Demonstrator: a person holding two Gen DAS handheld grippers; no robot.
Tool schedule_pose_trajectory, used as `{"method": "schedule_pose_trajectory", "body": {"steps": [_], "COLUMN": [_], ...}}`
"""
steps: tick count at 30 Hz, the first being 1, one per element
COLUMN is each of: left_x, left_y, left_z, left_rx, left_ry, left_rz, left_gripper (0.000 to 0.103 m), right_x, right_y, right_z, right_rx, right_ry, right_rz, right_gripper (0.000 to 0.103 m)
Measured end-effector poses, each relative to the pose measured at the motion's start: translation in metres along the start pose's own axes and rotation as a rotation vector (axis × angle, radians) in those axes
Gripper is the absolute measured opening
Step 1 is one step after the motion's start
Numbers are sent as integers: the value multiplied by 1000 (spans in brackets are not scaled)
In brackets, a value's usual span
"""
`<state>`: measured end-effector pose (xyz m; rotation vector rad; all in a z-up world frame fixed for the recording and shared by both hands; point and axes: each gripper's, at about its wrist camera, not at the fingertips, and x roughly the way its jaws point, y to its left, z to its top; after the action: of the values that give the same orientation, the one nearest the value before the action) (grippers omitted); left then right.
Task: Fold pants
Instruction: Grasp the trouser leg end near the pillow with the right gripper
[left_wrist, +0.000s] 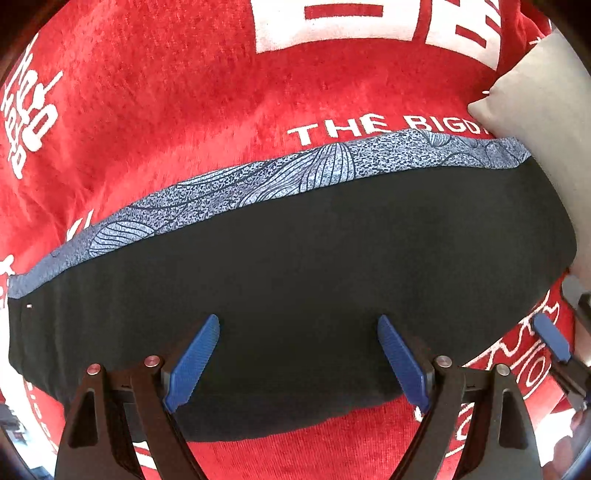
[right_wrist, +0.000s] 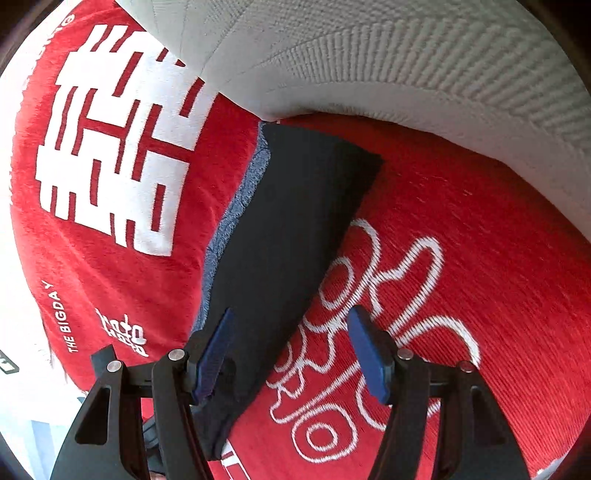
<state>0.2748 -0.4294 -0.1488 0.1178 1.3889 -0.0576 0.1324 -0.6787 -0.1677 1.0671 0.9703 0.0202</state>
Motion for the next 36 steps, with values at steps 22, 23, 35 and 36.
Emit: {"method": "schedule_pose_trajectory", "body": {"steps": [22, 23, 35, 36], "left_x": [-22, -14, -2, -3], "left_y": [14, 11, -9, -10], "left_z": [5, 5, -12, -13], "left_rx": [-63, -75, 23, 23], "left_ry": [-94, -85, -196, -196], "left_rz": [-89, -119, -112, -120], "left_gripper": [70, 70, 70, 70], "right_x": [24, 22, 14, 14], "right_y": [54, 59, 125, 134], "right_z": [28, 28, 12, 8], "right_rx": [-172, -186, -383, -419], "right_ry": [-62, -62, -41, -37], "right_rz": [-102, -97, -87, -92], "right_gripper": [13, 13, 11, 11]}}
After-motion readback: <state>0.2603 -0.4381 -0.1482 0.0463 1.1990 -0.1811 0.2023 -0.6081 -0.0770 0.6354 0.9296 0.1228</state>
